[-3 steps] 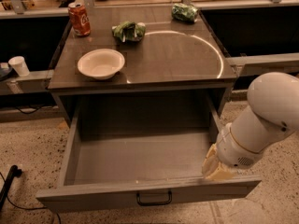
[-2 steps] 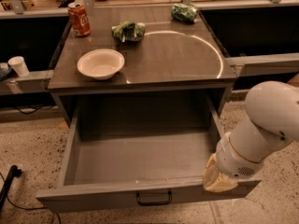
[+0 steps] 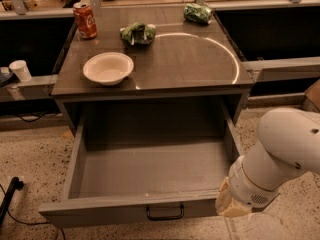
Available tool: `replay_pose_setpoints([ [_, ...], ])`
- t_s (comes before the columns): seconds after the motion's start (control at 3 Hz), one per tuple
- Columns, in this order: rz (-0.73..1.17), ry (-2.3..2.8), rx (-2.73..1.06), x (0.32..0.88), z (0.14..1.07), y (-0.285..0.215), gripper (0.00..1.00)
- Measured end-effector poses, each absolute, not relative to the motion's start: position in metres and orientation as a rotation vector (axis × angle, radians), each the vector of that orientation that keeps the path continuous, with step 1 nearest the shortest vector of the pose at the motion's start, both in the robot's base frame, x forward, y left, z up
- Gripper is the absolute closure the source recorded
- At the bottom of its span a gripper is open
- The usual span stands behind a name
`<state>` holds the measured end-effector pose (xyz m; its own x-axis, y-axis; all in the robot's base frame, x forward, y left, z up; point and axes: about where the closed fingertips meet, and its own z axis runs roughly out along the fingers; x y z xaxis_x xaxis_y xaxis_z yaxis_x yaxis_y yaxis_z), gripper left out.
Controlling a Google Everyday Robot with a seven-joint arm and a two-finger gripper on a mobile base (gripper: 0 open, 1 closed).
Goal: Close top drawer
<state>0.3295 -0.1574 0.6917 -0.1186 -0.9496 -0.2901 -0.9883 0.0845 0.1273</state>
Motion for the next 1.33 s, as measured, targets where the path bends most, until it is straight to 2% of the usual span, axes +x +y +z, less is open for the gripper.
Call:
replay_pose_setpoints([
  [0.33,0.364,2.202,-2.000,0.3240,0.6812,-0.1538,0.84],
  [0.67,0.359,2.199,-1.997,0.3248,0.6801,-0.1533,0.61],
  [1.0,0.359,2.199,-1.997,0.3248,0.6801,-0.1533,0.30],
  [1.33,0.359,2.199,-1.997,0.3248,0.6801,-0.1533,0.06],
])
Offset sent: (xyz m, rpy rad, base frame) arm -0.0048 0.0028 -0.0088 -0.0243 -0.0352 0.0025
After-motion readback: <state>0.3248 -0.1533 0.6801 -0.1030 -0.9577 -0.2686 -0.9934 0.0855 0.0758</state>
